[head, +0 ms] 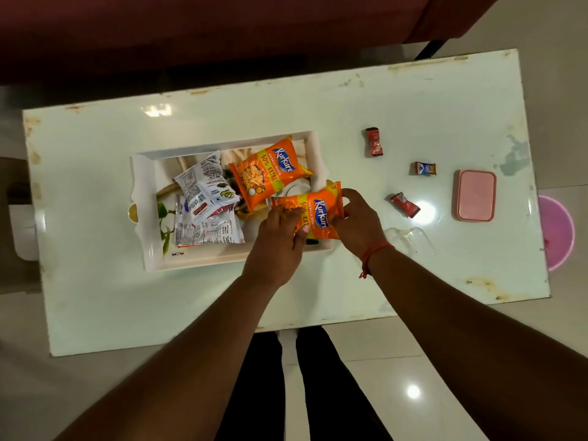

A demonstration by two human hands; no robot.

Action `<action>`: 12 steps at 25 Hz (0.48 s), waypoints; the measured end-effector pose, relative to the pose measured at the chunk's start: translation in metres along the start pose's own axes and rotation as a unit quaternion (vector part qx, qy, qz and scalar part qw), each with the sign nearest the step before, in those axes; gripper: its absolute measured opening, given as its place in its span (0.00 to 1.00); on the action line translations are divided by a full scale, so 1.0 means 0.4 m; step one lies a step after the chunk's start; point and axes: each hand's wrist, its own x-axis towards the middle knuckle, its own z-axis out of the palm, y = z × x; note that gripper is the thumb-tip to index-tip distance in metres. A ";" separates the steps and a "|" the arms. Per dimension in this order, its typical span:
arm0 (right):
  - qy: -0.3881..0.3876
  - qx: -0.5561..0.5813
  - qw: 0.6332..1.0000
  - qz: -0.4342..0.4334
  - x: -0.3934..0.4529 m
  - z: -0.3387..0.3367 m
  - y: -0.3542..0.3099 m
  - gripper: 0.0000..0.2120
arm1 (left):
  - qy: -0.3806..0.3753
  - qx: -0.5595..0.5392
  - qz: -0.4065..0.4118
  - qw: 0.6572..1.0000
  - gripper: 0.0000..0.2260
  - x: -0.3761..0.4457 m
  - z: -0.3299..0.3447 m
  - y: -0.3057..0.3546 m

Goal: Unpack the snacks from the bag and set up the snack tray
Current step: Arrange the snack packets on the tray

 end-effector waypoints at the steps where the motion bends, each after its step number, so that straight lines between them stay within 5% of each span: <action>1: 0.007 0.001 1.000 -0.001 0.001 0.000 0.003 0.20 | -0.005 -0.003 0.008 1.000 0.18 0.003 -0.005 -0.004; 7: 0.056 0.004 0.997 0.044 -0.031 -0.017 -0.017 0.26 | -0.025 -0.045 0.007 0.999 0.18 0.007 -0.028 -0.012; 10: 0.209 -0.065 0.968 -0.125 -0.029 -0.017 -0.091 0.20 | 0.102 -0.089 -0.080 0.987 0.13 0.027 -0.049 -0.020; 12: 0.192 -0.075 0.960 -0.187 0.014 0.000 -0.165 0.19 | 0.159 -0.128 -0.156 0.967 0.12 0.048 -0.062 -0.016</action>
